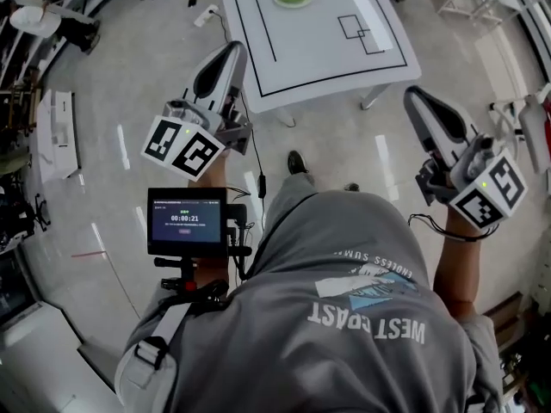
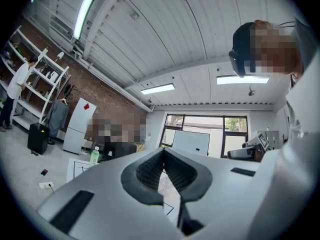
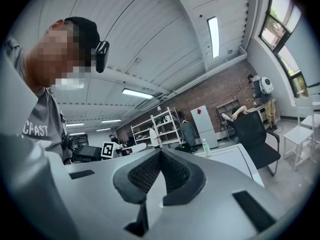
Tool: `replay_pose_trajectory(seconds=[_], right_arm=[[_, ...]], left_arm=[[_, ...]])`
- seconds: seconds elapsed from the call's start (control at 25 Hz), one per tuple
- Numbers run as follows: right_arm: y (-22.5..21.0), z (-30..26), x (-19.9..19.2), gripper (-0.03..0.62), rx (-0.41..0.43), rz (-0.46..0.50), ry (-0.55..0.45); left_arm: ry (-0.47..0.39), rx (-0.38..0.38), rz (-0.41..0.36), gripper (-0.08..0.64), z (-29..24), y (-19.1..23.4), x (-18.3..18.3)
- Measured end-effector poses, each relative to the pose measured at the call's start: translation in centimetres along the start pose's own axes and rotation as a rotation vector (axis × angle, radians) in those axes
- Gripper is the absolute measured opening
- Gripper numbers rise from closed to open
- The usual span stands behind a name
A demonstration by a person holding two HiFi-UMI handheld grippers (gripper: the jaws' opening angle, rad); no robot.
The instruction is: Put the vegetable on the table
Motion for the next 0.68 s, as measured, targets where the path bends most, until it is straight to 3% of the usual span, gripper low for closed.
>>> replay_pose_trajectory(seconds=[0.2,0.36,0.68], right_arm=[[0.8,1.6,-0.2,0.006,-0.005,0.008,0.021],[-0.6,2.7,0.4,0.006,-0.005,0.002,0.025],[-1.9,2.3,-0.3,0.006,0.005,-0.001,0.020]], left_arm=[[-0.034,-0.002,0.020,0.008,-0.2,-1.2,0.2],[-0.031,0.005,-0.012,0.007,-1.3,-2.1,0.3],[-0.039,0.048,-0.028,0.008,-0.2,-0.9,0.3]])
Point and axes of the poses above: the fingertips, and each gripper's own axes: z backward along the fingers, y to its left, x out of its top, the point moved 9 cm from there along z, backward along the fingers, and after that the axes turned 5 degrees about -z, right-handed, at the moved point
